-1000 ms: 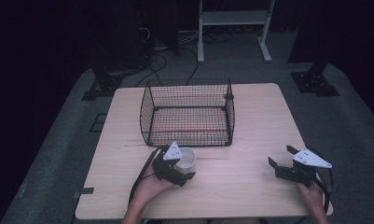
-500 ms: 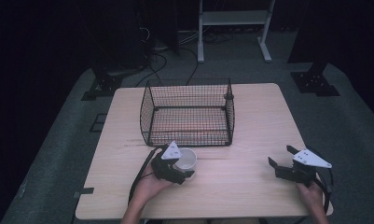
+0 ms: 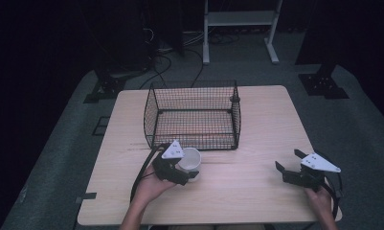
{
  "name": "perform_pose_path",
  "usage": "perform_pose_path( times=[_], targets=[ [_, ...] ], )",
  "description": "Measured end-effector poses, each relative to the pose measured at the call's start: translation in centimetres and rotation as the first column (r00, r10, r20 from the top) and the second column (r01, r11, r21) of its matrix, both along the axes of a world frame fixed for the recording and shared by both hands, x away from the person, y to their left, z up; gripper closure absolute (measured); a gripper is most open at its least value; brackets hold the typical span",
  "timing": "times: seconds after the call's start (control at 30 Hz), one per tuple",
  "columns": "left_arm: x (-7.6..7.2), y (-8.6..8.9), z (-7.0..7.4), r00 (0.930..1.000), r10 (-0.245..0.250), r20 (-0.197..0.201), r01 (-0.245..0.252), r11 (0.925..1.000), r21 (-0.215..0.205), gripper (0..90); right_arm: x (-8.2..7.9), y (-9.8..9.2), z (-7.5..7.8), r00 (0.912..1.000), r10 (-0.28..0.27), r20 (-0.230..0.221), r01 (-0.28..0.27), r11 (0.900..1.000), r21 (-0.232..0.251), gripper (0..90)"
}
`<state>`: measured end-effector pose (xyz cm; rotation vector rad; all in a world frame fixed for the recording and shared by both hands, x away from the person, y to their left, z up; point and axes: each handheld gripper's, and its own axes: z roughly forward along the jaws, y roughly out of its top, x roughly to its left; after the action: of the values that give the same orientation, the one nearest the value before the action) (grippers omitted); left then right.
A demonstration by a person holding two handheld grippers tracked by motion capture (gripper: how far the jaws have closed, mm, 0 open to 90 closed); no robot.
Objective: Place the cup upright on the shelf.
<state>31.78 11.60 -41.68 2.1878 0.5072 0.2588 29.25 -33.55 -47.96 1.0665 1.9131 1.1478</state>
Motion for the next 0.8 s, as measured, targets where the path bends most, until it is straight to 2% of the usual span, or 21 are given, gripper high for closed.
perform_pose_path(
  times=[0.6, 0.67, 0.8],
  targets=[
    [0.8, 0.5, 3.0, 0.9988, -0.045, 0.021, 0.046, 0.9989, -0.015, 20.5, 0.0, 0.0, 0.0, 1.0000, -0.004, 0.000, 0.004, 1.000, 0.001, 13.1],
    [0.9, 0.6, 3.3, 0.9982, -0.048, 0.036, 0.048, 0.9988, -0.010, 20.5, 0.1, 0.0, 0.0, 1.0000, -0.007, -0.001, 0.007, 1.000, 0.003, 13.1],
    [1.0, 0.5, 3.9, 0.9978, -0.052, 0.041, 0.052, 0.9987, 0.001, 20.5, 0.1, 0.0, 0.0, 0.9999, -0.011, -0.004, 0.011, 1.000, 0.005, 13.1]
  ],
)
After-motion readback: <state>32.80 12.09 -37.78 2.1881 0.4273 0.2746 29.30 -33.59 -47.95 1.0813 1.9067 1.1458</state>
